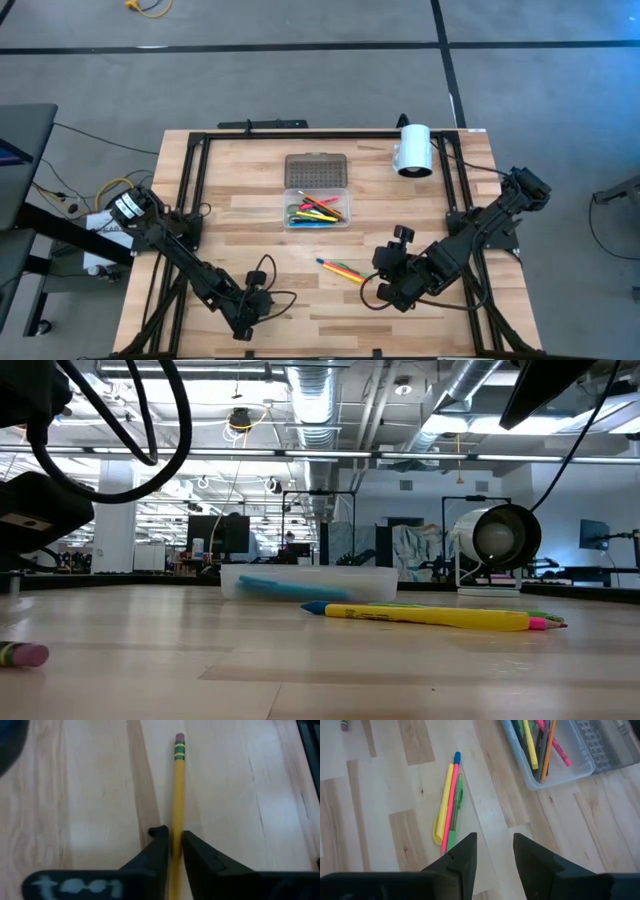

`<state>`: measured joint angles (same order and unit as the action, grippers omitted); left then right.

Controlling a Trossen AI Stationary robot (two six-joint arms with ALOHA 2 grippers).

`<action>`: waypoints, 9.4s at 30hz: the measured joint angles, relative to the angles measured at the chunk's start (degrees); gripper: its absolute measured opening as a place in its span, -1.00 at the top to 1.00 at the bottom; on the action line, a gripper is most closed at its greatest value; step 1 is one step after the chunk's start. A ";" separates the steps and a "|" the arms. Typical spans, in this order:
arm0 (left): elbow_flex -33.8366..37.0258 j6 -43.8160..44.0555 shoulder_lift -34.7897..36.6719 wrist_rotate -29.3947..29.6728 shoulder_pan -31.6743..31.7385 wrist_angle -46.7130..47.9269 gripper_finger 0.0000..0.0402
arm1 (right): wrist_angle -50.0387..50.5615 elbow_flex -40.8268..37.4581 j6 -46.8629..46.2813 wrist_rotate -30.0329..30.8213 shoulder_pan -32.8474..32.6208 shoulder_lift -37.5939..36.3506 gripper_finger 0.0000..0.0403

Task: Pick & place school supplies into a supply box
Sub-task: Put the yellow pencil into the supply box, then put the green pen into the supply box

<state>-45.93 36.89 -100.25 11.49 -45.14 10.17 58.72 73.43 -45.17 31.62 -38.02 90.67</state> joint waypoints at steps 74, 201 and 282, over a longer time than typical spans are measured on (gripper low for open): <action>-23.23 -24.79 -0.24 18.22 29.75 22.56 1.00 | 0.44 -0.02 -0.09 3.19 0.28 0.02 0.40; -19.37 -30.84 9.66 -0.09 34.61 28.98 0.43 | -57.70 -27.56 9.60 -15.97 11.54 9.35 0.40; -19.37 -30.08 9.66 2.08 34.71 28.72 0.43 | -44.98 -21.06 4.54 -9.83 14.27 12.55 0.95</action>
<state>-65.30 6.81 -90.59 13.56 -10.44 38.89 13.74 52.36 -40.62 21.78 -23.75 103.22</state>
